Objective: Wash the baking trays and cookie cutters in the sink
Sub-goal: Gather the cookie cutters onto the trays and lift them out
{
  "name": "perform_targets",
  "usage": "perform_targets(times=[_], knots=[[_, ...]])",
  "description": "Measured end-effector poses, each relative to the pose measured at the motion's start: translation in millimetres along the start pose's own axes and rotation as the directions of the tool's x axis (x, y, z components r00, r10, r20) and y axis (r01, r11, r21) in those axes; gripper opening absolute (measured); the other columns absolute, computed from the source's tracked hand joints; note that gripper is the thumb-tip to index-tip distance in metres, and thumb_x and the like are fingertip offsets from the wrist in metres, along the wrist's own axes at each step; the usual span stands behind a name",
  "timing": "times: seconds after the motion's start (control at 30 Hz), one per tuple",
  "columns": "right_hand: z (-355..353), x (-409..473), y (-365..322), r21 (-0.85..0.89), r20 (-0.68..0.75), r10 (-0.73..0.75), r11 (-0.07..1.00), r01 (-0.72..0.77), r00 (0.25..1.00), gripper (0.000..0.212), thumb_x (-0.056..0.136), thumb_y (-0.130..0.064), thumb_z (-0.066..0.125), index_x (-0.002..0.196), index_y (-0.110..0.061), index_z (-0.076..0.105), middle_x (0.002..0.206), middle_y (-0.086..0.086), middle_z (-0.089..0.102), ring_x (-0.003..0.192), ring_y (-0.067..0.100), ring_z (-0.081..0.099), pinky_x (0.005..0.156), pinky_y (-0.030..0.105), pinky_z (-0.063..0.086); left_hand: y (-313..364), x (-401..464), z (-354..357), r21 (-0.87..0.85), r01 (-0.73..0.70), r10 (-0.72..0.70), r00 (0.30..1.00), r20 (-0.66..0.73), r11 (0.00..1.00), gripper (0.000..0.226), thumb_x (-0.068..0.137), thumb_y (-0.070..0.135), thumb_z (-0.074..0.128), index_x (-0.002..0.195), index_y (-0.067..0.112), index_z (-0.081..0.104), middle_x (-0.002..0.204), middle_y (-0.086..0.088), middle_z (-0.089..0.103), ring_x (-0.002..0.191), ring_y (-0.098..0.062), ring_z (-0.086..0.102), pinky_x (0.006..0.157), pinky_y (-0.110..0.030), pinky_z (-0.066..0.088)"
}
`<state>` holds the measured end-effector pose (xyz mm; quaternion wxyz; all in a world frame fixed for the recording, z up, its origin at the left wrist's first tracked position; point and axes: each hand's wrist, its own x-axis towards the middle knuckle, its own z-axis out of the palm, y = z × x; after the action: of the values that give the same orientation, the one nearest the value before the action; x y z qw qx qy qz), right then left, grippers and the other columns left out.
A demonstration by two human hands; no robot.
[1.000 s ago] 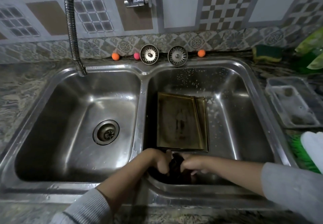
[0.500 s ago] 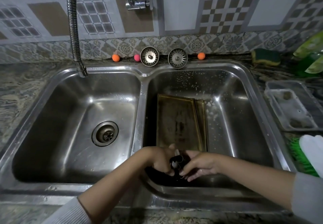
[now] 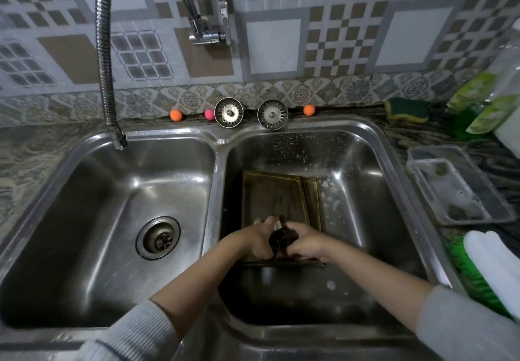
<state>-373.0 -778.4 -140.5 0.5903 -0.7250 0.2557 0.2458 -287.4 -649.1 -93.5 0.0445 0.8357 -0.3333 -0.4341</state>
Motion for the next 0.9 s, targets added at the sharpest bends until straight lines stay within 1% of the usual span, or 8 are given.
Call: perform_targets(times=[0.1, 0.17, 0.3, 0.4, 0.5, 0.67, 0.8, 0.9], knots=[[0, 1, 7, -0.202, -0.058, -0.090, 0.976, 0.077, 0.994, 0.079, 0.076, -0.013, 0.076, 0.144, -0.015, 0.035, 0.141, 0.004, 0.048, 0.128, 0.018, 0.047, 0.105, 0.029, 0.041, -2, 0, 6, 0.050, 0.030, -0.028, 0.998, -0.047, 0.998, 0.102, 0.083, 0.035, 0.067, 0.151, 0.028, -0.008, 0.158, -0.015, -0.016, 0.146, -0.034, -0.009, 0.119, -0.044, 0.006], [-5, -3, 11, -0.278, -0.096, -0.120, 0.957, 0.089, 0.988, 0.087, 0.073, -0.019, 0.079, 0.146, -0.021, 0.032, 0.143, 0.001, 0.043, 0.130, 0.017, 0.044, 0.104, 0.028, 0.041, -4, 2, 8, -0.022, 0.088, -0.090, 0.989, -0.115, 0.996, 0.104, 0.083, 0.040, 0.067, 0.151, 0.027, -0.010, 0.154, -0.018, -0.027, 0.144, -0.036, -0.018, 0.119, -0.043, 0.002], [-20, -5, 24, -0.152, -0.269, -0.118, 0.985, 0.079, 0.956, 0.081, 0.073, -0.014, 0.080, 0.141, -0.029, 0.038, 0.142, 0.004, 0.039, 0.117, 0.020, 0.048, 0.083, 0.026, 0.050, -7, 9, 9, -0.260, 0.217, -0.268, 0.947, -0.179, 0.941, 0.112, 0.082, 0.048, 0.067, 0.149, 0.019, -0.018, 0.154, -0.020, -0.023, 0.145, -0.037, -0.009, 0.118, -0.040, 0.012], [-30, 0, 38, -0.042, -0.356, -0.034, 0.999, 0.020, 0.934, 0.083, 0.074, -0.007, 0.077, 0.143, -0.027, 0.036, 0.150, 0.006, 0.032, 0.133, 0.027, 0.038, 0.101, 0.036, 0.044, -4, 16, 11, -0.349, 0.258, -0.327, 0.932, -0.155, 0.901, 0.115, 0.081, 0.048, 0.068, 0.149, 0.017, -0.020, 0.156, -0.021, -0.005, 0.144, -0.038, 0.011, 0.116, -0.040, 0.024], [-35, 6, 46, 0.096, -0.366, 0.071, 0.995, -0.038, 0.928, 0.080, 0.080, -0.009, 0.072, 0.146, -0.025, 0.029, 0.154, 0.007, 0.027, 0.139, 0.027, 0.030, 0.106, 0.039, 0.036, -5, 24, 14, -0.446, 0.256, -0.357, 0.921, -0.157, 0.857, 0.116, 0.078, 0.047, 0.071, 0.149, 0.017, -0.015, 0.154, -0.019, 0.004, 0.140, -0.038, 0.024, 0.113, -0.039, 0.032], [-35, 17, 45, 0.204, -0.345, 0.139, 0.976, -0.071, 0.928, 0.071, 0.088, -0.015, 0.064, 0.148, -0.026, 0.028, 0.154, 0.009, 0.027, 0.139, 0.026, 0.031, 0.105, 0.036, 0.035, -8, 28, 16, -0.454, 0.235, -0.353, 0.915, -0.196, 0.860, 0.113, 0.076, 0.051, 0.071, 0.151, 0.020, -0.008, 0.154, -0.016, 0.001, 0.142, -0.038, 0.017, 0.115, -0.038, 0.027], [-35, 22, 49, 0.245, -0.372, 0.171, 0.966, -0.082, 0.912, 0.070, 0.090, -0.011, 0.062, 0.149, -0.019, 0.025, 0.149, 0.010, 0.035, 0.134, 0.025, 0.038, 0.093, 0.027, 0.036, -3, 35, 20, -0.419, 0.130, -0.248, 0.939, -0.240, 0.899, 0.107, 0.077, 0.048, 0.070, 0.151, 0.022, -0.004, 0.152, -0.013, 0.008, 0.141, -0.036, 0.013, 0.114, -0.039, 0.024], [-41, 24, 55, 0.273, -0.419, 0.206, 0.957, -0.094, 0.884, 0.071, 0.088, -0.011, 0.064, 0.148, -0.017, 0.026, 0.145, 0.010, 0.041, 0.129, 0.026, 0.044, 0.095, 0.028, 0.038, 1, 42, 23, -0.437, 0.081, -0.212, 0.942, -0.260, 0.896, 0.107, 0.078, 0.046, 0.070, 0.151, 0.020, -0.004, 0.152, -0.012, 0.009, 0.142, -0.035, 0.013, 0.115, -0.037, 0.021]])
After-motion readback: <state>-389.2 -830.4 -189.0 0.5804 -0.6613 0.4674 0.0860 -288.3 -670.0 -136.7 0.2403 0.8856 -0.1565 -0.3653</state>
